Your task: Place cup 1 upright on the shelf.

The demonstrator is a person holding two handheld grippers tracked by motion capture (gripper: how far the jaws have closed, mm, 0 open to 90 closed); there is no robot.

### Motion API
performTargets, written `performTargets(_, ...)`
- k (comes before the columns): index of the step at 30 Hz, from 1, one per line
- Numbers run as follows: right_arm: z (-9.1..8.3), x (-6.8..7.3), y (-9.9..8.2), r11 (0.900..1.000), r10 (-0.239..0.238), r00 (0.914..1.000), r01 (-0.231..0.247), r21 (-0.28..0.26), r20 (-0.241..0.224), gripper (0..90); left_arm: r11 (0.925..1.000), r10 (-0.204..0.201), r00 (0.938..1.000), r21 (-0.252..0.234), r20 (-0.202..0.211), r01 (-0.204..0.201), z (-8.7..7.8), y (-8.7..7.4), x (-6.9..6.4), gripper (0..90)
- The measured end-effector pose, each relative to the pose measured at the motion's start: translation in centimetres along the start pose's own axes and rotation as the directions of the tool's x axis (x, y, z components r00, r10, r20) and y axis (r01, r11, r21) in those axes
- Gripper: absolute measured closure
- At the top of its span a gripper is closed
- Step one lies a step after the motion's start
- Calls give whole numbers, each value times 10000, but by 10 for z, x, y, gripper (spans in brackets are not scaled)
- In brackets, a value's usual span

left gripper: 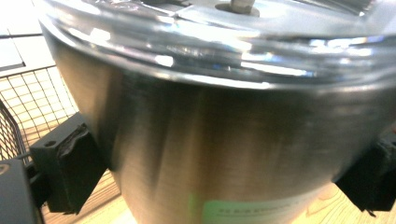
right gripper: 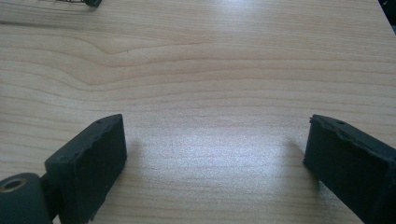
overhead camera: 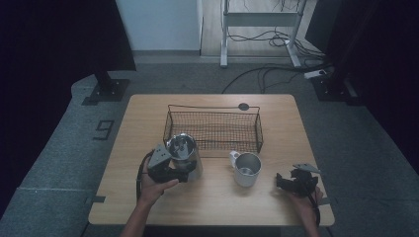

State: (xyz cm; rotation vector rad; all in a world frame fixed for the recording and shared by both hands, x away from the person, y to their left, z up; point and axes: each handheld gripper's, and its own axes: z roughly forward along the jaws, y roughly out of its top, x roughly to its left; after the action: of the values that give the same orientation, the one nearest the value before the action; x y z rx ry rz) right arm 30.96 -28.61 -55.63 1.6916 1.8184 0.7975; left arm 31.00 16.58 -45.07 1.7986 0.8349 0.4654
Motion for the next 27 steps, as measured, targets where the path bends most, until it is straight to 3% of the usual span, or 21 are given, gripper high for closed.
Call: performTargets(27, 0, 0, 0, 10000, 50, 10000, -50, 13, 38, 57, 9999, 108, 9999, -129, 15, -108, 1, 27, 1, 41)
